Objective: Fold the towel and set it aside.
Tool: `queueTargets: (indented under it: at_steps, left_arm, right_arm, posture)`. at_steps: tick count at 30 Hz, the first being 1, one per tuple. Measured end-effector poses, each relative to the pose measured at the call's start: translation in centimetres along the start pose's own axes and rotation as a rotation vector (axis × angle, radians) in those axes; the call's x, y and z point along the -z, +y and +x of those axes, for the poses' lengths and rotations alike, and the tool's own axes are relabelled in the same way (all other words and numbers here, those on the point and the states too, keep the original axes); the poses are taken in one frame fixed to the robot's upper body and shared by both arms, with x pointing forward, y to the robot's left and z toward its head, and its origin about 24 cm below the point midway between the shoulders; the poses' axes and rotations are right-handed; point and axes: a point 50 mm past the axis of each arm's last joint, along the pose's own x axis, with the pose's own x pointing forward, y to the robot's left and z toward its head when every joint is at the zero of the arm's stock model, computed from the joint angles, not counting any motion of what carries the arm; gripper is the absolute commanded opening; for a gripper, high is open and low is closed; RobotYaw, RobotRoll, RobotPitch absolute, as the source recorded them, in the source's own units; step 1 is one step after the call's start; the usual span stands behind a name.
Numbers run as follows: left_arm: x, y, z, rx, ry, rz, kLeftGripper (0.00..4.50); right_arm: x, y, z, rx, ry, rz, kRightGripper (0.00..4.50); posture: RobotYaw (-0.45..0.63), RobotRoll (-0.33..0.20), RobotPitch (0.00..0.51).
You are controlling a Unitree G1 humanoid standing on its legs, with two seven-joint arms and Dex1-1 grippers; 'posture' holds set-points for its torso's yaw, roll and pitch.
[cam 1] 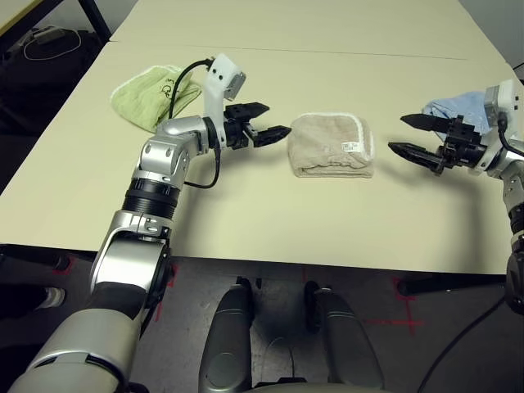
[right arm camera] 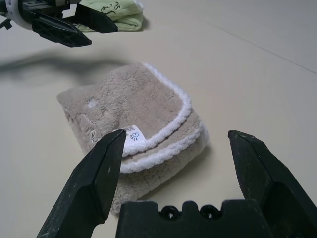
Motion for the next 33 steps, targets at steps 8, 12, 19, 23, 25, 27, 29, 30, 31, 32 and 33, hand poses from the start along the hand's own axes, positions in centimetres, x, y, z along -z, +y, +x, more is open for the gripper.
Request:
queueTargets:
  at_steps: [8, 12, 19, 23, 25, 27, 29, 30, 31, 32, 33]
  left_arm:
    - [2.3, -0.1, -1.1, -0.002, 0.004, -0.010, 4.47]
    - [2.0, 0.5, -2.3, 0.011, -0.027, 0.000, 4.47]
    - [2.7, 0.6, -3.6, 0.076, -0.011, 0.014, 4.47]
    - [2.8, 0.4, -3.5, 0.097, 0.000, 0.019, 4.47]
    - [2.9, 0.3, -3.5, 0.116, 0.003, 0.027, 4.47]
    - [2.9, 0.2, -3.4, 0.138, 0.005, 0.041, 4.47]
    - [2.9, 0.1, -3.5, 0.151, 0.007, 0.043, 4.47]
    - [2.9, 0.1, -3.5, 0.155, 0.009, 0.046, 4.47]
    - [2.9, 0.2, -3.6, 0.158, 0.014, 0.053, 4.47]
    - [2.8, 0.2, -3.8, 0.161, 0.018, 0.060, 4.47]
    - [2.8, 0.3, -3.9, 0.164, 0.022, 0.072, 4.47]
  right_arm:
    - [0.0, 0.2, -0.4, -0.019, 0.019, 0.006, 4.50]
    - [0.0, 0.3, -0.4, -0.027, 0.019, 0.000, 4.50]
    - [0.4, 0.7, -0.5, -0.072, 0.029, -0.003, 4.50]
    - [0.5, 0.9, -0.2, -0.094, 0.040, -0.004, 4.50]
    - [0.5, 0.9, -0.1, -0.108, 0.046, -0.005, 4.50]
    - [0.6, 1.1, 0.0, -0.138, 0.061, -0.016, 4.50]
    - [0.7, 1.3, 0.0, -0.168, 0.089, -0.038, 4.50]
    - [0.7, 1.3, -0.2, -0.171, 0.102, -0.052, 4.50]
    - [0.6, 1.2, -0.4, -0.167, 0.113, -0.071, 4.50]
    - [0.4, 1.1, -0.7, -0.160, 0.122, -0.088, 4.50]
    - [0.2, 0.8, -1.1, -0.146, 0.135, -0.108, 4.50]
  posture:
    - [0.03, 0.000, 0.203]
    - [0.04, 0.000, 0.205]
    - [0.03, 0.000, 0.215]
    - [0.03, 0.000, 0.214]
    - [0.03, 0.000, 0.214]
    - [0.02, 0.000, 0.214]
    - [0.02, 0.000, 0.216]
    - [0.02, 0.000, 0.215]
    - [0.01, 0.000, 0.210]
    - [0.01, 0.000, 0.207]
    - [0.01, 0.000, 0.201]
